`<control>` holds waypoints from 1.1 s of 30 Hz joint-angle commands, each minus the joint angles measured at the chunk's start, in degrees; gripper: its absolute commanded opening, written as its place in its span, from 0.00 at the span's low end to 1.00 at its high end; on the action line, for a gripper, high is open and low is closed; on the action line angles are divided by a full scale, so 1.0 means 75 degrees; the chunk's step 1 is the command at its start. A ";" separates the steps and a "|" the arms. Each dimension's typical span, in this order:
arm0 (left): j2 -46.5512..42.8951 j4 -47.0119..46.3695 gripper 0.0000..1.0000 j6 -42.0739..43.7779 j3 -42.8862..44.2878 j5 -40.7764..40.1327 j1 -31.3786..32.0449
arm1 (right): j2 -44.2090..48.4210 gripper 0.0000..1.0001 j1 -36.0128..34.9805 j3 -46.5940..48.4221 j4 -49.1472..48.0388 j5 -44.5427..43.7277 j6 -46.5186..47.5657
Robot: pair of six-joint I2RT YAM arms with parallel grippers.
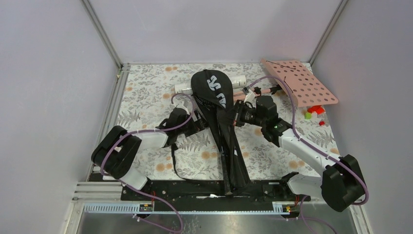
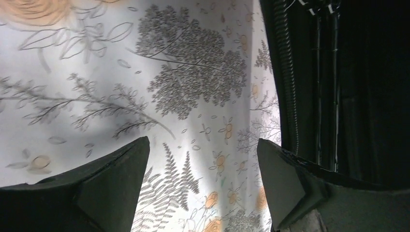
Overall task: Pack up the badminton gear
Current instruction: Place the racket in the racket bag.
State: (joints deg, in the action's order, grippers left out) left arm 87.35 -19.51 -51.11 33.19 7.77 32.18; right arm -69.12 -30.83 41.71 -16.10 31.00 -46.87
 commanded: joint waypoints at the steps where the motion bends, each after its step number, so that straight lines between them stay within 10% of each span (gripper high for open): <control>1: 0.0563 -0.1319 0.84 -0.0309 0.0600 0.0709 -0.0014 | 0.0321 0.00 -0.0047 0.0438 -0.0710 0.0188 -0.0194; 11: 0.0489 -0.2529 0.80 -0.0697 -0.0272 0.1327 -0.0003 | 0.0515 0.00 -0.0050 0.0654 0.0047 -0.0478 0.0416; 22: -0.0875 -0.1002 0.82 -0.0486 -0.0930 -0.0012 0.0174 | 0.0325 0.00 -0.0046 0.0688 0.0042 -0.0730 0.0650; 33: 0.1061 -0.1636 0.73 -0.0391 0.0801 0.1199 0.0232 | 0.0399 0.00 -0.0047 0.0705 -0.0154 -0.0560 0.0505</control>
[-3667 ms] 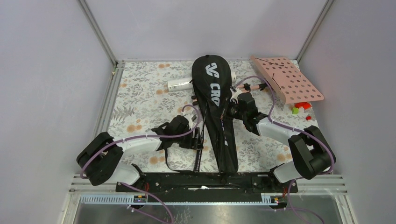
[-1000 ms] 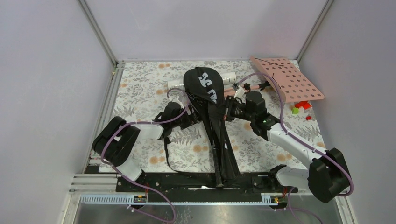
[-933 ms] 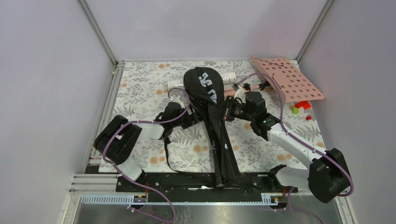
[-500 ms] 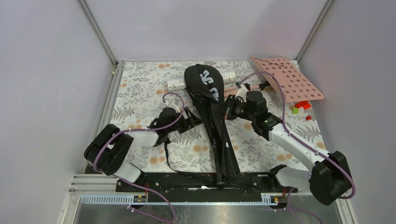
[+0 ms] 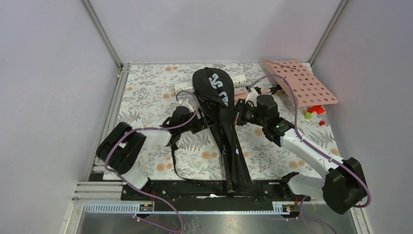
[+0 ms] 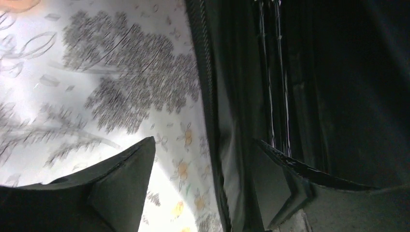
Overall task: Pack up the badminton gear
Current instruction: Place the racket in the racket bag.
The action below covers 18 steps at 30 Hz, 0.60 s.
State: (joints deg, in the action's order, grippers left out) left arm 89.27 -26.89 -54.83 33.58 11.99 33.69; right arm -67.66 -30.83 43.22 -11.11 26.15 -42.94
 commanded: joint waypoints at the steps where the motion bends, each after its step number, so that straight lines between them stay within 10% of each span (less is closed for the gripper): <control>1: 0.1051 -0.0702 0.68 0.0042 0.0994 0.0831 0.0031 | 0.0208 0.00 -0.0049 0.0511 -0.0755 0.0010 0.0038; 7: 0.1751 -0.1694 0.43 -0.0388 0.1547 0.1542 0.0059 | 0.0089 0.00 -0.0047 0.0463 -0.0762 -0.0173 0.0124; 12: 0.1339 -0.0995 0.00 0.0053 0.1635 0.1122 0.0079 | 0.0099 0.00 -0.0049 0.0435 -0.0304 -0.0633 0.0402; 18: -0.0877 0.1778 0.00 0.1335 0.1026 -0.0973 0.0098 | 0.0233 0.00 -0.0050 0.1075 0.2192 -0.1951 0.2020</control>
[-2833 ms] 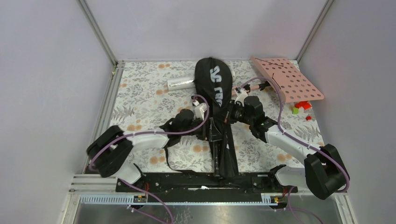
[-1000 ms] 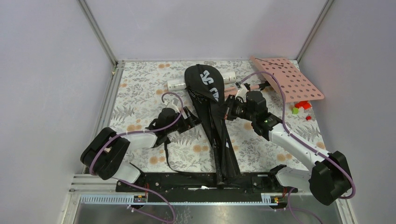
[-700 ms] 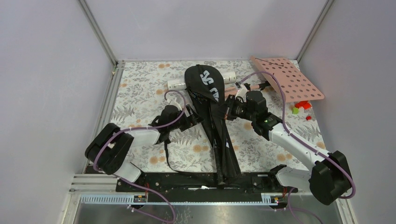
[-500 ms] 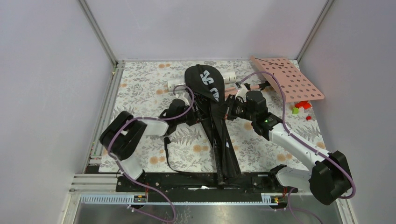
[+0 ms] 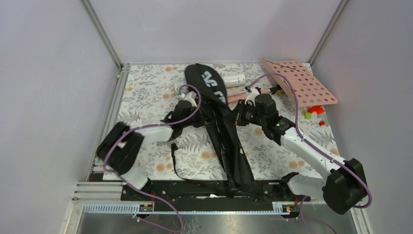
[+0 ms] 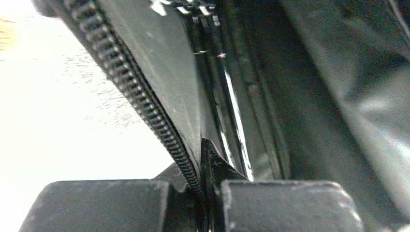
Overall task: Pack up the badminton gear
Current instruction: Place the racket in the racket bag.
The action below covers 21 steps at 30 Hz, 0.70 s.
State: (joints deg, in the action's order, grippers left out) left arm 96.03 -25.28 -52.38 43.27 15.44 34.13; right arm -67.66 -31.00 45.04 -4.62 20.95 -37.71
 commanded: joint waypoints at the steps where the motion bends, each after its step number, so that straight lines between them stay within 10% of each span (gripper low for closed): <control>1: -0.2194 0.2028 0.00 0.1177 -0.0349 -0.1820 0.0043 | 0.0176 0.00 -0.0023 0.1007 0.1854 -0.1715 0.1694; 6: -0.3816 0.3745 0.00 0.1787 -0.0621 -0.2861 0.0090 | -0.0320 0.05 -0.0029 0.1512 0.3556 -0.3344 0.2701; 16: -0.3961 0.4353 0.00 0.1863 -0.0460 -0.3050 0.0102 | -0.1489 0.20 -0.0035 0.1297 0.2554 -0.2319 0.2653; 21: -0.3718 0.4378 0.00 0.2023 -0.0203 -0.2963 0.0124 | -0.1317 0.47 -0.0038 0.1301 0.2788 -0.2402 0.2684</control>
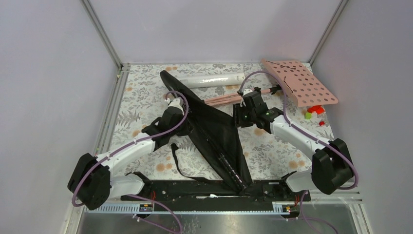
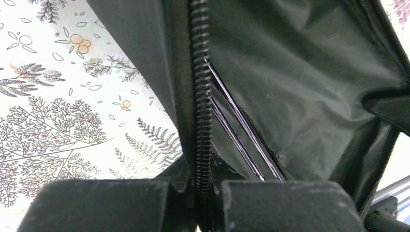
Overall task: Pack up the badminton gear
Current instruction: Place the racket in the racket bag.
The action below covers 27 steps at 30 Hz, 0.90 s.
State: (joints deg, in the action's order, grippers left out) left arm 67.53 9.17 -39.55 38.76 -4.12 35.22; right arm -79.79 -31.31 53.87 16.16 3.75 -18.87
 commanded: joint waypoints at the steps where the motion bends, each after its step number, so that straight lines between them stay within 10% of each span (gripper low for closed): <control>1: 0.0098 -0.0180 0.00 0.0345 0.0448 -0.0378 -0.0021 | 0.0510 0.56 0.0003 0.0005 -0.0010 -0.0041 0.0168; 4: 0.0130 -0.0170 0.00 0.0467 0.0514 -0.0429 -0.0021 | 0.1372 0.88 -0.0105 -0.0401 -0.0009 0.0250 0.0220; 9: 0.0256 -0.0125 0.00 0.0618 0.0676 -0.0404 -0.0021 | 0.2624 0.99 -0.1047 -0.0808 0.0525 0.0306 0.0604; 17: 0.0226 0.0320 0.00 0.0561 0.0929 -0.0502 -0.0021 | 0.3633 1.00 -0.3177 -0.1149 0.1519 0.1067 0.0952; 27: 0.0019 0.0554 0.00 0.0547 0.0924 -0.0679 -0.0009 | 0.1731 0.84 -0.3923 -0.0846 0.1375 0.0876 0.0968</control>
State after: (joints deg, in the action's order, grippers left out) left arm 70.13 15.03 -36.45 42.39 -6.52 35.22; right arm -62.89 -60.29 45.06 25.19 12.71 -11.81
